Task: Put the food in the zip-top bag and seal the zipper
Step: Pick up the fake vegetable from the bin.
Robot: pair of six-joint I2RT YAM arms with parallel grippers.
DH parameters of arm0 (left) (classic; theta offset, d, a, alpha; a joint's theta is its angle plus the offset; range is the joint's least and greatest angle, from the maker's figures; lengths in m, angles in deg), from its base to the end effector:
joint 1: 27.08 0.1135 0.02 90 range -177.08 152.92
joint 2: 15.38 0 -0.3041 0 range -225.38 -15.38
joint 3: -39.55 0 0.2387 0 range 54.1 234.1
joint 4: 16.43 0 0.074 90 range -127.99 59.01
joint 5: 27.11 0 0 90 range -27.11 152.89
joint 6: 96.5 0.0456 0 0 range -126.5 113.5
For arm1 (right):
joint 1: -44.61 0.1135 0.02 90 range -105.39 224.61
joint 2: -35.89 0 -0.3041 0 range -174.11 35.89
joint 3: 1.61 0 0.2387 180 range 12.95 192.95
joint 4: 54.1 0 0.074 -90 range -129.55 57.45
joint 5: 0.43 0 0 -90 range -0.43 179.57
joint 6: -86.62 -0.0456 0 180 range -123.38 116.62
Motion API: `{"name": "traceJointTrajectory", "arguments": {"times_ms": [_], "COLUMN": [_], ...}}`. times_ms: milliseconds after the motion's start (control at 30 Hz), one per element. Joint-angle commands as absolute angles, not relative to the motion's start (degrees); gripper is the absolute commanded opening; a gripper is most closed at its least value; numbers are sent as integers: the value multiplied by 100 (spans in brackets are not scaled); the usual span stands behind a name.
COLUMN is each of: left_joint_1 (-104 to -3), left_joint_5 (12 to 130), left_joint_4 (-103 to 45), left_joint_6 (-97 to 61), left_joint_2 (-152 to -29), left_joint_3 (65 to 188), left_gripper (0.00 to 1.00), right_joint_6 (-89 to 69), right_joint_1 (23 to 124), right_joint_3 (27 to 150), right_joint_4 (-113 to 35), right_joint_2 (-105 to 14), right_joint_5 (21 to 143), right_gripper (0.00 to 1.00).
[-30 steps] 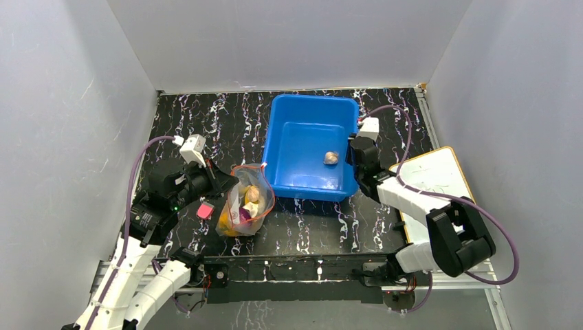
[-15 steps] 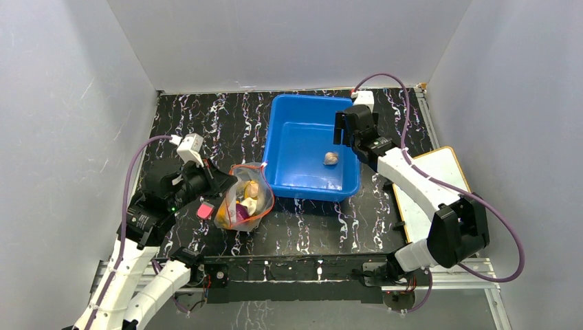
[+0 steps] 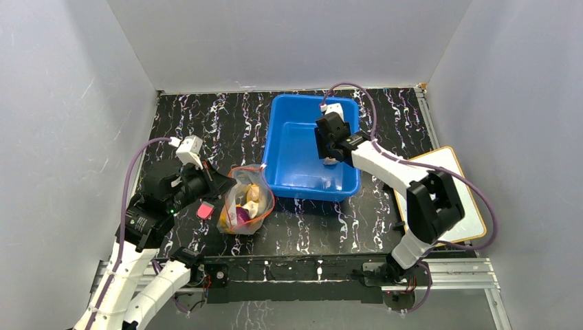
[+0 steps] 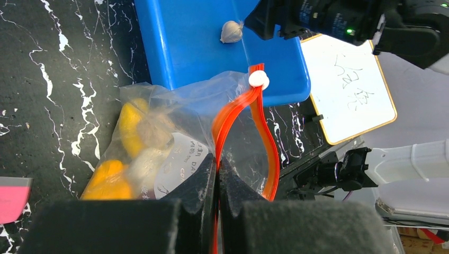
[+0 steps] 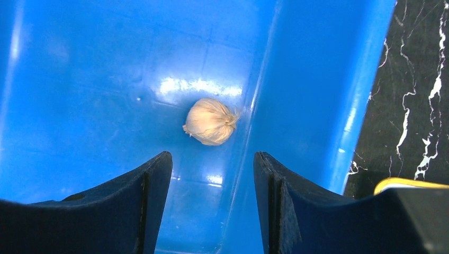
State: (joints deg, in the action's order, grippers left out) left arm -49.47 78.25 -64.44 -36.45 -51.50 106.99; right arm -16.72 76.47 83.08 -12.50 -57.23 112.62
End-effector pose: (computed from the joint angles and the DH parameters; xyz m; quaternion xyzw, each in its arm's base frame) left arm 0.0798 -0.0459 0.3830 0.0272 0.7986 -0.3572 0.4837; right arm 0.3043 0.1681 0.2933 -0.0808 0.9198 -0.0447 0.3813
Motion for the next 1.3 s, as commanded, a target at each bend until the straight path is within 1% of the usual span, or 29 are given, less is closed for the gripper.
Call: {"name": "traceJointTrajectory", "arguments": {"times_ms": [0,167,333,433,567,767,900,1000,1267], "left_joint_1": [-4966,-4966,-4966,-4961,-4966,-4967,-4966,-4966,-4969], "left_joint_5": [7786,7782,7760,7747,7742,7756,7746,7746,7771], "left_joint_4": [-6425,-6499,-6493,-6515,-6511,-6517,-6513,-6512,-6456], "left_joint_6": [-3577,-3576,-3577,-3560,-3550,-3550,-3550,-3546,-3575], "left_joint_2": [-5030,-4997,-4966,-4983,-5000,-5018,-5018,-5029,-5036], "left_joint_3": [10961,10950,10953,10981,10991,10991,11005,11010,10959], "left_gripper": [0,0,0,0,0,0,0,0,0], "right_joint_6": [-1500,-1461,-1384,-1388,-1327,-1156,-1146,-1119,-1091], "right_joint_1": [7633,7627,7623,7625,7625,7611,7607,7607,7612], "right_joint_3": [8714,8837,8842,8843,8782,8633,8596,8549,8405], "right_joint_4": [-1244,-1254,-1386,-1448,-1643,-2025,-2146,-2175,-2070], "right_joint_2": [-6128,-6703,-7035,-7196,-7369,-7448,-7439,-7380,-6957], "right_joint_5": [11578,11782,11622,11686,11767,11717,11672,11648,11596], "right_gripper": [57,64,66,69,68,58,46,38,33]}}
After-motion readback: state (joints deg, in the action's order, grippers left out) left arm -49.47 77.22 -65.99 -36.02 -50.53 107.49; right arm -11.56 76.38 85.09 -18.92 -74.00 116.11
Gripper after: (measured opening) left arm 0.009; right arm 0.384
